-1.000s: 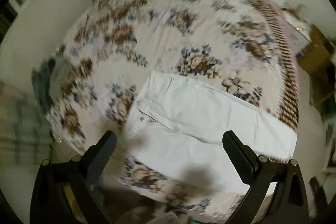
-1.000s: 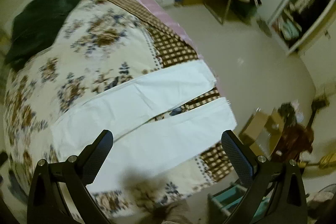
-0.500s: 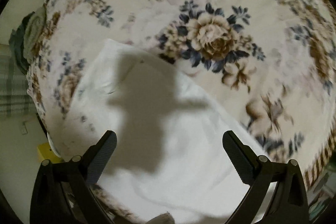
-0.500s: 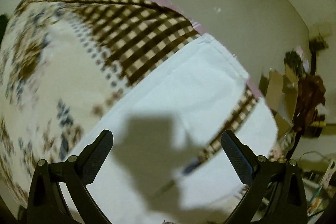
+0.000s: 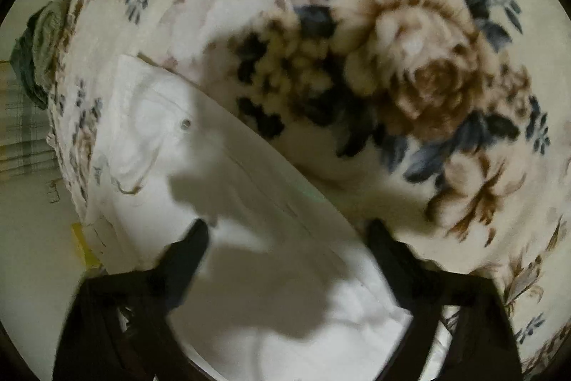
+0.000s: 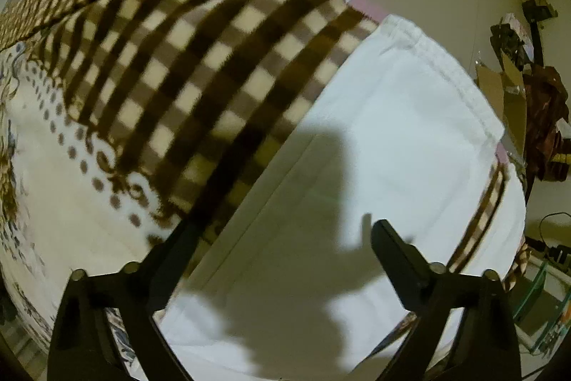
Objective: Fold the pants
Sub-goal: 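Lower the left tool to the waistband while the right tool reaches the leg hems, then close the left tool on the waistband while the right tool grips the hems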
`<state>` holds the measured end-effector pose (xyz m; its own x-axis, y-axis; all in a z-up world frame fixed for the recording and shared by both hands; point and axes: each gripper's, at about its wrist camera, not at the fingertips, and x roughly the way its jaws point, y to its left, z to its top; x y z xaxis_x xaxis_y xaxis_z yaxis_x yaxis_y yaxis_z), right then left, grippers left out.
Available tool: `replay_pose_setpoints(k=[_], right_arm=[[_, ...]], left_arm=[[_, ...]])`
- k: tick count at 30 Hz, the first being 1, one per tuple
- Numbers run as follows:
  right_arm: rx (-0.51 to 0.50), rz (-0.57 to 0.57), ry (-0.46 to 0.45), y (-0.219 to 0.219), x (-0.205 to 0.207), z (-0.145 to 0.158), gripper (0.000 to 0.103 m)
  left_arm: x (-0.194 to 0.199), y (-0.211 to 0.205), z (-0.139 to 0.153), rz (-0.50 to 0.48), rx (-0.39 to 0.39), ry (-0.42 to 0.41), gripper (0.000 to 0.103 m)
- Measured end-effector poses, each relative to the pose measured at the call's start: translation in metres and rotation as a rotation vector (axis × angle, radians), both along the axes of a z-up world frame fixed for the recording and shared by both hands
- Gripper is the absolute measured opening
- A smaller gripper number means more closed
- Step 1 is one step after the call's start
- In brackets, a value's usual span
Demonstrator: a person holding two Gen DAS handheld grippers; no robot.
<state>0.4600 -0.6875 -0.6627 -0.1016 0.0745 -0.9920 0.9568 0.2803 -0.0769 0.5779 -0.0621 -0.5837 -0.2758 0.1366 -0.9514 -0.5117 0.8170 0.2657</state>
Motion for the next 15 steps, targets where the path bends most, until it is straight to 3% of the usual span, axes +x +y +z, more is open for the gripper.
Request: replay_pose_setpoints(k=[1,3,4,5,6,8,10,15], right_arm=[[0.005,-0.001,0.004,-0.001,0.002,-0.002,0.085],[0.014,0.009,0.005,-0.002,0.004,-0.005,0.078],[0.015,0.021,0.007,-0.002,0.005,-0.005,0.068],[0.013,0.037,0.009,-0.002,0.005,-0.006,0.055],[0.016,0.048,0.000,-0.002,0.003,-0.006,0.049],[0.026,0.054,-0.014,0.000,0.000,-0.004,0.022],[0.020,0.064,-0.037,0.005,-0.004,0.008,0.010],[-0.005,0.096,-0.096,0.019,-0.021,0.045,0.006]], left_arm=[[-0.001,0.001,0.000,0.007,-0.025,-0.015,0.057],[-0.002,0.001,0.004,0.008,-0.065,-0.074,0.020],[-0.003,-0.001,0.009,0.003,-0.068,-0.106,0.013],[-0.003,-0.002,0.015,-0.005,-0.063,-0.137,0.009],[-0.002,-0.003,0.019,-0.008,-0.060,-0.151,0.008],[-0.006,-0.003,0.029,-0.005,-0.070,-0.186,0.006],[-0.013,0.000,0.041,0.005,-0.093,-0.225,0.005],[-0.047,0.020,0.080,0.028,-0.191,-0.335,0.003]])
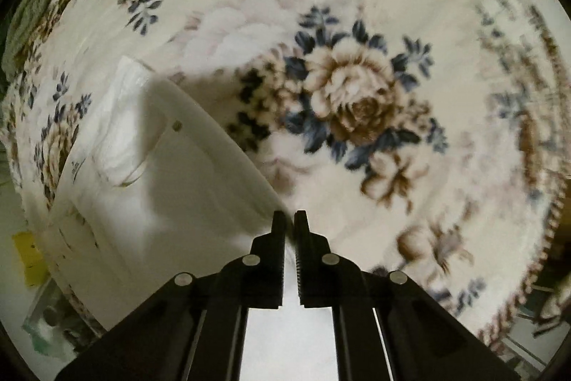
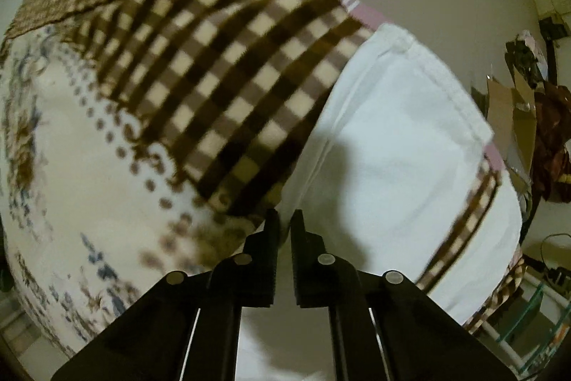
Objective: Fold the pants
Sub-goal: 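Close the left tool on the waistband while the right tool grips the hems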
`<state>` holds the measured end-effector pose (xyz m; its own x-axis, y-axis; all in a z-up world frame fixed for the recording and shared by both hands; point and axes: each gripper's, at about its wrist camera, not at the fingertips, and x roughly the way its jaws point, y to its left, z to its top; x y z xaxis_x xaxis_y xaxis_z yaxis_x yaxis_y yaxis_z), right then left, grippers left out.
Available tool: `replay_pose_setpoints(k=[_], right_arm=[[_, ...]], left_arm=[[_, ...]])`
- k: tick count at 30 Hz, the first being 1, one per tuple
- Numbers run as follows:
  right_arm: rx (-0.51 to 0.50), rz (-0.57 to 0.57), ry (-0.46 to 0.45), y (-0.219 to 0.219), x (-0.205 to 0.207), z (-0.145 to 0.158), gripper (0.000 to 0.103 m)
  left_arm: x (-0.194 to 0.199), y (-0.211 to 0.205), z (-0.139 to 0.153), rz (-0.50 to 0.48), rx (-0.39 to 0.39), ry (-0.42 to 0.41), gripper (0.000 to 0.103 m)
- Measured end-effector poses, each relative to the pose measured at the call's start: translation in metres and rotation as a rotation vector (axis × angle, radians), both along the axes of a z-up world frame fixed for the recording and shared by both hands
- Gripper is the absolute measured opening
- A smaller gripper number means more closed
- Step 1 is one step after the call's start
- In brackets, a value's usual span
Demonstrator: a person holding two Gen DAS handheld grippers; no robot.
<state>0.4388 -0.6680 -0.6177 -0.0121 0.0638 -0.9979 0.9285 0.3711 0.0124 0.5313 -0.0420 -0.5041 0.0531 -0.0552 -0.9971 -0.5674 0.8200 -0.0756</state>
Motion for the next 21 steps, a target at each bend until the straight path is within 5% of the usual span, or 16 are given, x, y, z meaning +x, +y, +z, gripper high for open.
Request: replay_pose_setpoints(k=[8,12,16,21], right_arm=[[-0.025,0.042,-0.081,0.023,-0.071,0.065,0.004],[0.020,0.005,-0.079,0.018,-0.130,0.080,0.004],[0.009,0.022,-0.086,0.040,-0.185,0.090,0.004],[-0.001,0.034,-0.085,0.056,-0.220,0.084,0.004]], left_arm=[[-0.084,0.025,0.070,-0.013,-0.144,-0.151,0.000],[-0.138,0.045,0.103,-0.036,-0.145,-0.209,0.000],[-0.184,0.070,0.097,-0.040,-0.159,-0.195,0.000],[-0.191,0.090,0.070,0.020,-0.313,-0.154,0.002]])
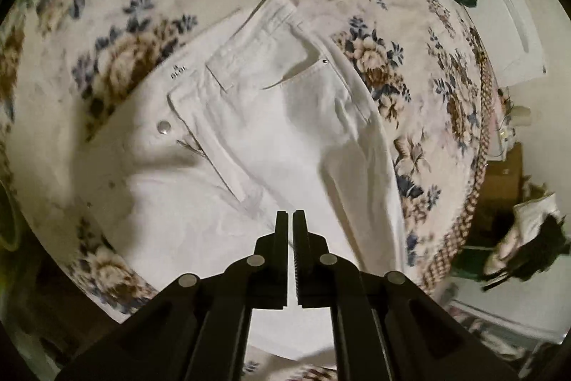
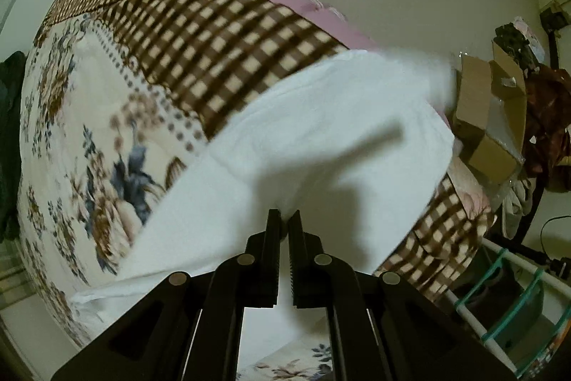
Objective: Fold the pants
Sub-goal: 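Close the left tool on the waistband while the right tool grips the hems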
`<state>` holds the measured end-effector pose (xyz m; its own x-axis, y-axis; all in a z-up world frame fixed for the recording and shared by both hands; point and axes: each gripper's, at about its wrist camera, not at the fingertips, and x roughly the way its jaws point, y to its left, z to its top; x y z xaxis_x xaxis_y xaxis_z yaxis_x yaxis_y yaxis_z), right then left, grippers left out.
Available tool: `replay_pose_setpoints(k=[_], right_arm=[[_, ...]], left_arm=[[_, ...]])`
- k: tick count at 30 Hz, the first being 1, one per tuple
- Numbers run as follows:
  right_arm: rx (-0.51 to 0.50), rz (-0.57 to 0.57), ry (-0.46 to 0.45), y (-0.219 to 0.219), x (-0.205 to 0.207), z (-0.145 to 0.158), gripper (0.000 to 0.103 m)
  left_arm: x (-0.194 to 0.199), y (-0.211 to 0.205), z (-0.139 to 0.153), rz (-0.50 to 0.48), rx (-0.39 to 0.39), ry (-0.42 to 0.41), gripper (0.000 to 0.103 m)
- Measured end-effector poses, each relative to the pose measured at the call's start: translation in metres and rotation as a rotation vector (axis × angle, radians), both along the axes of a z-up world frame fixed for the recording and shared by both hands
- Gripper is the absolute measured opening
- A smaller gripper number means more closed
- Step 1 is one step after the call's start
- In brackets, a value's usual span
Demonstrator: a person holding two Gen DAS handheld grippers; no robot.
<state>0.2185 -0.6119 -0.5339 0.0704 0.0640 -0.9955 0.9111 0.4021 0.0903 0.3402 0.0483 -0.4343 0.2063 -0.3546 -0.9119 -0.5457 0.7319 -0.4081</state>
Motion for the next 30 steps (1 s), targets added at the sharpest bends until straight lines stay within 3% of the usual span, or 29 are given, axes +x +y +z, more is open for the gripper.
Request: replay_pose_setpoints(k=[4,8,10,15,21,23,24,25,26,30], right_arm=[[-0.057,0.041,0.008,0.010,0.013,-0.002,0.004],[-0.083,0.076,0.007,0.021,0.028,-0.003,0.004],[-0.083,0.079,0.008,0.024,0.031,-0.004,0.004],[-0.055,0.058,-0.010,0.020,0.023,-0.010,0.004],[-0.041,0.060,-0.022,0.017,0.018,-0.015,0.004],[-0.040,0.055,-0.022,0.016,0.019,-0.016,0.004],[-0.040,0.054,-0.022,0.016,0.019,-0.018,0.004],[-0.038,0.053,-0.025,0.016,0.019,-0.019,0.004],[-0.038,0.053,-0.025,0.016,0.018,-0.021,0.004],[-0.036,0.051,-0.020,0.016,0.013,-0.027,0.004]], left_arm=[[0.035,0.002,-0.005,0.030,-0.065,-0.006,0.007],[0.084,-0.005,-0.010,0.060,-0.129,-0.025,0.052],[0.106,-0.009,-0.018,0.044,-0.123,-0.009,0.058],[0.156,-0.028,-0.046,-0.027,-0.037,0.059,0.058],[0.186,-0.034,-0.104,-0.020,0.031,0.212,0.058],[0.188,-0.033,-0.119,-0.026,0.067,0.257,0.050],[0.185,-0.030,-0.121,-0.019,0.079,0.245,0.025],[0.182,-0.028,-0.120,-0.015,0.068,0.219,0.010],[0.176,-0.026,-0.114,-0.021,0.063,0.184,0.006],[0.146,-0.013,-0.077,-0.052,0.025,0.010,0.005]])
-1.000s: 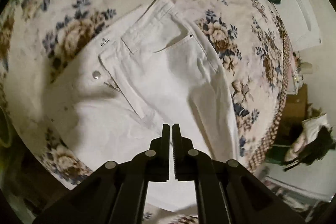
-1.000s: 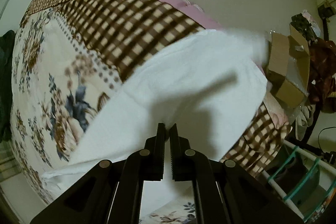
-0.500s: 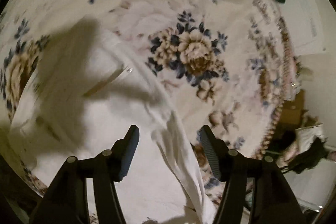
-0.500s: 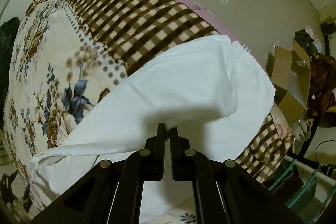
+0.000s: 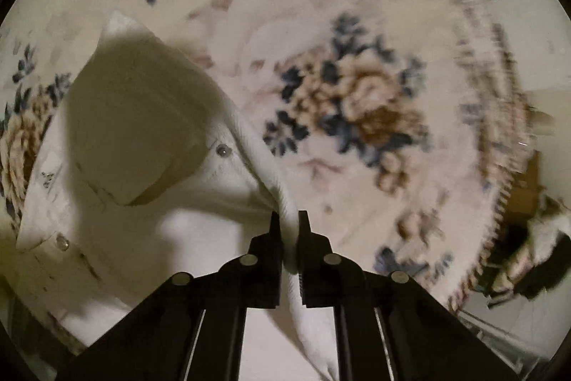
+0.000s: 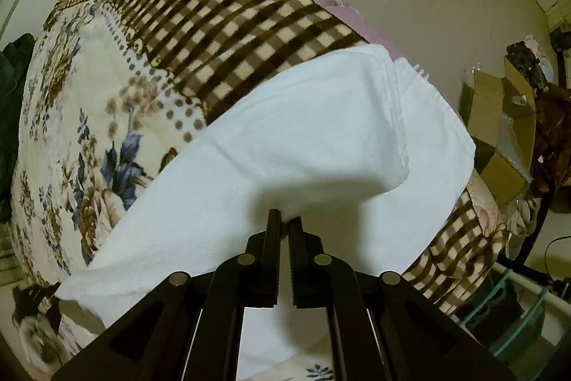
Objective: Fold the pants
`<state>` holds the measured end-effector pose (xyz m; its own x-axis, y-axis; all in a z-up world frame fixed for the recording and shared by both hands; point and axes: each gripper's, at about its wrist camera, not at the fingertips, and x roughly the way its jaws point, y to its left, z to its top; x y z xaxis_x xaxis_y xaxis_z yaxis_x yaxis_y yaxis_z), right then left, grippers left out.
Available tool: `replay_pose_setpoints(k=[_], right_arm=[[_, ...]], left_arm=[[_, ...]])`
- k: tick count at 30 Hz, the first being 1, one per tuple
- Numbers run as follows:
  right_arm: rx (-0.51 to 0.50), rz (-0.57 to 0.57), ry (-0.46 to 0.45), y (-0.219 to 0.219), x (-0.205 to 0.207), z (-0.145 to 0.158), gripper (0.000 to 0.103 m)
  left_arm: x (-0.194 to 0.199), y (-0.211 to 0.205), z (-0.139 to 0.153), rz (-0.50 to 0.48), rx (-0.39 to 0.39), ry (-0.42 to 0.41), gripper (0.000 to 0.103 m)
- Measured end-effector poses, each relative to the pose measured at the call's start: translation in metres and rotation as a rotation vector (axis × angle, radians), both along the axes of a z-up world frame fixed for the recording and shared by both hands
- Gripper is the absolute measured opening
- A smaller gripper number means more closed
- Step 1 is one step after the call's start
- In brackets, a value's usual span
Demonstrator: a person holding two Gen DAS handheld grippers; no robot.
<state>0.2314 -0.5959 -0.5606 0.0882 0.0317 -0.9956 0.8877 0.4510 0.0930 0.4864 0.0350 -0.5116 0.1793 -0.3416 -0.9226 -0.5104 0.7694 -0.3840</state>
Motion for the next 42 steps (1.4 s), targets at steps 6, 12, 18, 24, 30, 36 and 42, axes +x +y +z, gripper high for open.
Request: replay_pose_setpoints(k=[6,12,18,24,30,36,42], right_arm=[[-0.011,-0.033,-0.023,-0.005,-0.028,0.007,0.004],[-0.016,-0.098,-0.036,-0.010,-0.078,0.007,0.004],[-0.059,-0.115,0.063,-0.012,-0.129,-0.020,0.001],[0.075,-0.102,-0.041,-0.009,-0.151,-0.050,0.003],[0.134,-0.126,-0.230,-0.009,-0.160,-0.053,0.058],[0.084,-0.234,-0.324,-0.031,-0.163,-0.059,0.058],[0.193,-0.465,-0.484,-0.062,-0.171,-0.082,0.058]], left_arm=[[-0.093,0.051,0.045,0.031,-0.163,-0.122,0.004],[-0.203,0.086,0.038,0.144,-0.232,-0.117,0.004],[-0.272,0.100,-0.009,0.192,-0.198,-0.035,0.004],[-0.311,0.100,-0.033,0.158,-0.167,0.012,0.006],[-0.328,0.113,-0.027,0.202,-0.162,0.007,0.008],[-0.337,0.131,-0.027,0.281,-0.137,-0.023,0.012],[-0.322,0.130,-0.055,0.323,-0.167,0.002,0.012]])
